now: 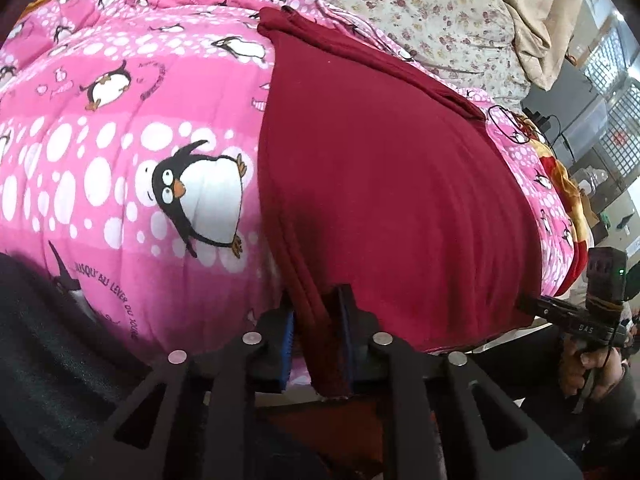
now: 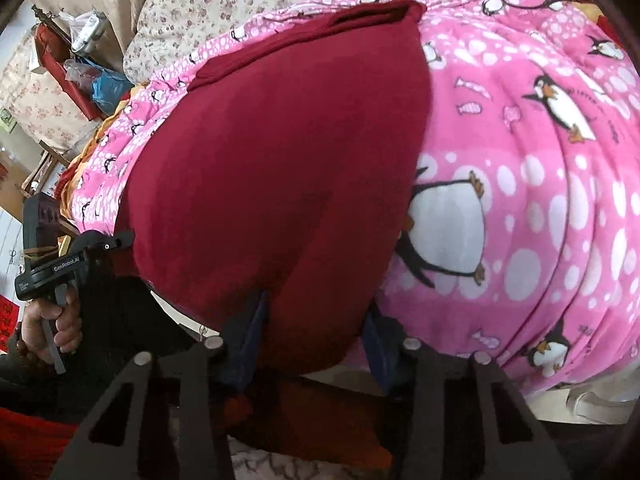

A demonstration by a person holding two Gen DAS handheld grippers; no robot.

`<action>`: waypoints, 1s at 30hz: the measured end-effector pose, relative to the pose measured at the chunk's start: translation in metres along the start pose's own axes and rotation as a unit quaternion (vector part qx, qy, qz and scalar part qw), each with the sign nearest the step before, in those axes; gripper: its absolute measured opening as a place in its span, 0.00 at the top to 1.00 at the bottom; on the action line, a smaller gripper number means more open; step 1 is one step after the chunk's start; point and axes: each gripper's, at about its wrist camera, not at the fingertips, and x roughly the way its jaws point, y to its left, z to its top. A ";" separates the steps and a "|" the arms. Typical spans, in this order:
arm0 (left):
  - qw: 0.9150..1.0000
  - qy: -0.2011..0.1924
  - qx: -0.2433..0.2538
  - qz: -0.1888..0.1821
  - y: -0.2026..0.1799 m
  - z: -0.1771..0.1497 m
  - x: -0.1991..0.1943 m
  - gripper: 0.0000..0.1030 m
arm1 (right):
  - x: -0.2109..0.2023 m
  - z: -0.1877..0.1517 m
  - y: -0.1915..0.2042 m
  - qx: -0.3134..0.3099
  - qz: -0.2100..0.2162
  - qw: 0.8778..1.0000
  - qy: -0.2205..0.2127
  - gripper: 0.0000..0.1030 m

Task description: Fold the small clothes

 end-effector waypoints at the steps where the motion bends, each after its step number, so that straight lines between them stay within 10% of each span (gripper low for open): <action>1: 1.000 0.000 -0.002 -0.001 0.001 0.000 0.000 1.00 | 0.002 0.001 -0.003 0.009 0.007 1.000 0.001 0.54; 11: 1.000 -0.002 0.005 0.005 -0.003 0.000 0.000 1.00 | 0.011 -0.002 0.002 0.036 0.023 0.999 0.018 0.52; 13: 1.000 -0.007 0.009 0.006 -0.003 0.001 -0.006 1.00 | 0.006 0.000 0.003 0.035 0.041 0.998 0.013 0.78; 30: 0.980 -0.116 0.098 -0.125 -0.038 -0.007 -0.165 1.00 | -0.173 -0.014 0.069 -0.145 0.173 0.952 -0.209 0.91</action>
